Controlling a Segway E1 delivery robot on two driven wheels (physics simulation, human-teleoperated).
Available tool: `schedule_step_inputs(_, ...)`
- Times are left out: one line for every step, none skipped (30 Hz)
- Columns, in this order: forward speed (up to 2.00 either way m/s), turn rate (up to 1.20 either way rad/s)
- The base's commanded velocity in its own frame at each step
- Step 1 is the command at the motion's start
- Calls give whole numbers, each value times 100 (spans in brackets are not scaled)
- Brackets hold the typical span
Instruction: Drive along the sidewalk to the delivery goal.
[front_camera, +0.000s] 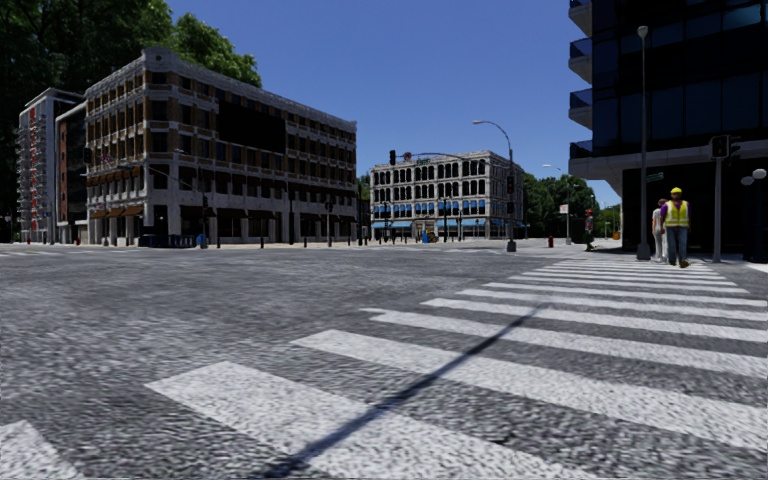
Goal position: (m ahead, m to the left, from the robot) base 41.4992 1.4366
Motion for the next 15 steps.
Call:
schedule_step_inputs(98, 0)
schedule_step_inputs(97, 0)
schedule_step_inputs(97, 0)
schedule_step_inputs(97, 0)
schedule_step_inputs(97, 0)
schedule_step_inputs(97, 0)
schedule_step_inputs(97, -4)
schedule_step_inputs(97, -10)
schedule_step_inputs(97, -10)
schedule_step_inputs(97, -17)
schedule_step_inputs(97, -21)
schedule_step_inputs(97, -22)
schedule_step_inputs(97, -22)
schedule_step_inputs(97, -22)
schedule_step_inputs(97, -22)
